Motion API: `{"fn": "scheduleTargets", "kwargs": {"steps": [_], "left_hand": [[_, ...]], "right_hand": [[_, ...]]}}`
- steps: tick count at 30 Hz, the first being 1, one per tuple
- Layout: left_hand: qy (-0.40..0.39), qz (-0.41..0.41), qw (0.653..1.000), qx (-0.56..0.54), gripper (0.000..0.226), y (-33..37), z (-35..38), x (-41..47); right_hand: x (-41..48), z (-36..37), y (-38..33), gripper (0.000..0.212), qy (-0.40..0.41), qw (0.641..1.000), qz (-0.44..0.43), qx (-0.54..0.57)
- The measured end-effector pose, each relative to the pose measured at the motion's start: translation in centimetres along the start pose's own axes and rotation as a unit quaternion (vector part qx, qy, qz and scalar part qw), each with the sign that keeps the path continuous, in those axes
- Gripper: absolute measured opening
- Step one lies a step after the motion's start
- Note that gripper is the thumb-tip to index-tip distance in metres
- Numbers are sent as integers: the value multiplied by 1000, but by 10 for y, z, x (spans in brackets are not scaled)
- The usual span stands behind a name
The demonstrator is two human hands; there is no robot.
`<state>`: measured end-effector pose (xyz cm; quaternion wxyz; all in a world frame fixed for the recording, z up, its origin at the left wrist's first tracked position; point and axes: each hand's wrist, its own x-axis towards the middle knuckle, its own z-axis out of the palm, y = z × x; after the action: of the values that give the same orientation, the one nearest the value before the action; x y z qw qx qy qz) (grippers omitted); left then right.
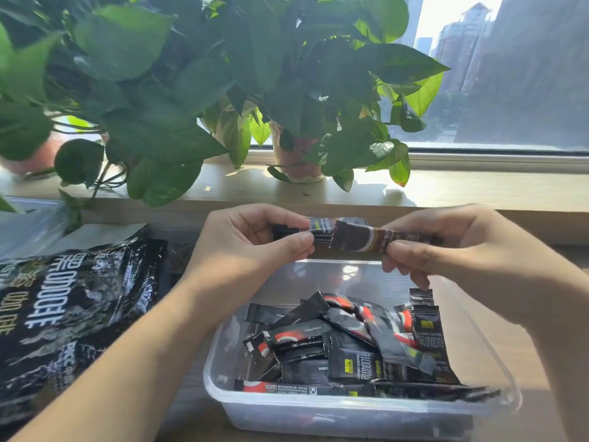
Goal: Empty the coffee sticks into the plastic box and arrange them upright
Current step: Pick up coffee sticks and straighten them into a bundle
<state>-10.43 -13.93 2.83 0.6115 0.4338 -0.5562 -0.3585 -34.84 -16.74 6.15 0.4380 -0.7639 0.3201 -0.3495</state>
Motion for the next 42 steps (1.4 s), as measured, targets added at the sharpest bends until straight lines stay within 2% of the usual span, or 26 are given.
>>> {"fn": "scheduleTargets", "kwargs": {"steps": [5, 10, 14, 19, 22, 23, 26, 28, 32, 35, 37, 39, 42], "left_hand": [[-31, 11, 999, 27, 15, 0, -1, -2], [-67, 30, 996, 52, 25, -1, -2, -2], [-102, 35, 993, 53, 34, 0, -2, -1], [-126, 23, 991, 28, 42, -1, -2, -1], [-138, 28, 990, 29, 66, -4, -2, -2], [-141, 37, 989, 34, 66, -4, -2, -3], [-141, 57, 988, 37, 40, -5, -1, -4], [-126, 57, 990, 32, 30, -4, 0, -3], [-87, 27, 996, 0, 25, 1, 2, -3], [-34, 12, 999, -12, 24, 1, 2, -1], [-13, 7, 1000, -26, 23, 2, 2, 0], [0, 5, 999, -38, 23, 2, 2, 0], [19, 2, 999, -48, 22, 1, 3, 0]], "right_hand": [[7, 8, 0, 39, 101, 988, 64, 94], [11, 20, -3, 58, 83, 986, 133, 50], [13, 27, -5, 57, 66, 982, 174, 16], [12, 30, -7, 50, 71, 980, 186, -18], [11, 32, -5, 52, 73, 977, 190, -55], [12, 33, -5, 51, 76, 976, 193, -66], [12, 35, -6, 42, 87, 971, 203, -89], [12, 36, -5, 42, 101, 970, 199, -98], [10, 30, -3, 54, 163, 973, 130, -99], [8, 16, -5, 41, 204, 977, 52, -43], [2, 8, -11, 38, 162, 984, 40, -62], [-4, 8, -16, 39, 69, 982, 78, -157], [-8, 17, -14, 44, -38, 923, 137, -357]]}}
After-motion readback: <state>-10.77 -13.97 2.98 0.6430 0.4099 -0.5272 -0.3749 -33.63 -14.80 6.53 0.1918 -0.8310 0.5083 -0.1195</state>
